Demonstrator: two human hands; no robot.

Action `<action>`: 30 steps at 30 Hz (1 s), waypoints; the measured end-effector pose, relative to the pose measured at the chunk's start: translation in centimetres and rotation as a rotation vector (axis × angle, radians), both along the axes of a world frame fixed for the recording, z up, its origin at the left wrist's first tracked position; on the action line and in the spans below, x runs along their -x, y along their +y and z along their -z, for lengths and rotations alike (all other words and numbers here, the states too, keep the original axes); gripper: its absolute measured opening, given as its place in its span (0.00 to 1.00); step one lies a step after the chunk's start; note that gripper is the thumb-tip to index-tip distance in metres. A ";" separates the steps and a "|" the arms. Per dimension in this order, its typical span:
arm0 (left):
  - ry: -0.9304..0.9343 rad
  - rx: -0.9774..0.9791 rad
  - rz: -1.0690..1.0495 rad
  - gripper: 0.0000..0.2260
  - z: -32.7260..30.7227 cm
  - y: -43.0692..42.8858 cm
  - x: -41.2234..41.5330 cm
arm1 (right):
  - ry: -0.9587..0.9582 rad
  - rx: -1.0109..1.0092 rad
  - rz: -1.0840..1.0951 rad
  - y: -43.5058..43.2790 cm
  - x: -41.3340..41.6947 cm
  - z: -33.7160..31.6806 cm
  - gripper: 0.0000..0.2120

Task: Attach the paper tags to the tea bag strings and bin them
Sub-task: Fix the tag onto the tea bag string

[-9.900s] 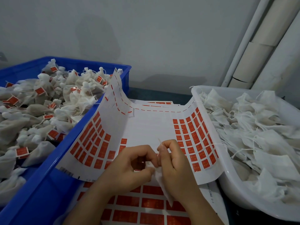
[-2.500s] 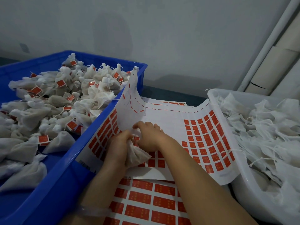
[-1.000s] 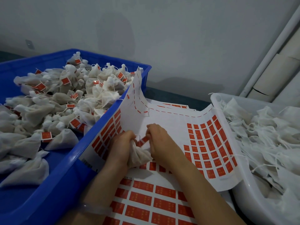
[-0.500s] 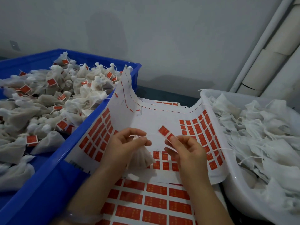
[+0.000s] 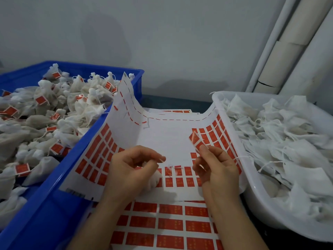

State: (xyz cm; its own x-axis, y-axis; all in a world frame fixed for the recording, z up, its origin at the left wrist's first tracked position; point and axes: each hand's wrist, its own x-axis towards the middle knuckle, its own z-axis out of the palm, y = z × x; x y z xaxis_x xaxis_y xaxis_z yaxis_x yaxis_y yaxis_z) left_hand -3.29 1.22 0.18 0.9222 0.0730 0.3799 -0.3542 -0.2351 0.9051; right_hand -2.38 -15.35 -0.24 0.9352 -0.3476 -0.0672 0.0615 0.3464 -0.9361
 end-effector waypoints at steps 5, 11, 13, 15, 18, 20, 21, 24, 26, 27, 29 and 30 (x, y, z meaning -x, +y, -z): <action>0.083 0.117 0.042 0.05 -0.2 -0.1 0.1 | 0.023 -0.037 -0.010 -0.1 0.0 0.0 0.05; 0.526 0.255 0.252 0.07 -0.2 0.5 -0.2 | 0.034 0.013 -0.026 0.4 0.3 0.5 0.07; 0.622 0.270 0.268 0.07 0.0 0.6 -0.4 | 0.041 0.015 -0.016 0.4 0.2 0.6 0.05; 0.632 0.257 0.230 0.05 0.0 0.7 -0.5 | 0.048 0.016 -0.011 0.3 0.1 0.7 0.02; 0.550 0.238 0.154 0.07 0.0 0.8 -0.5 | 0.055 0.029 -0.008 0.3 0.1 0.8 0.02; 0.515 0.211 0.120 0.08 -0.1 0.9 -0.4 | 0.059 0.034 -0.005 0.4 0.2 0.7 0.02; 0.512 0.205 0.116 0.09 0.0 0.9 -0.4 | 0.059 0.037 -0.004 0.4 0.2 0.8 0.02; 0.529 0.204 0.143 0.11 0.0 1.1 -0.4 | 0.053 0.030 -0.008 0.3 0.2 0.8 0.01; 0.535 0.178 0.154 0.12 0.0 1.2 -0.4 | 0.047 0.008 -0.014 0.2 0.2 0.7 0.01; 0.535 0.162 0.163 0.12 0.0 1.2 -0.4 | 0.042 -0.007 -0.020 0.2 0.2 0.7 0.01; 0.536 0.121 0.190 0.12 0.1 1.2 -0.4 | 0.029 -0.034 -0.045 0.2 0.3 0.5 0.03; 0.534 0.104 0.207 0.13 0.2 1.2 -0.4 | 0.020 -0.044 -0.071 0.2 0.3 0.4 0.03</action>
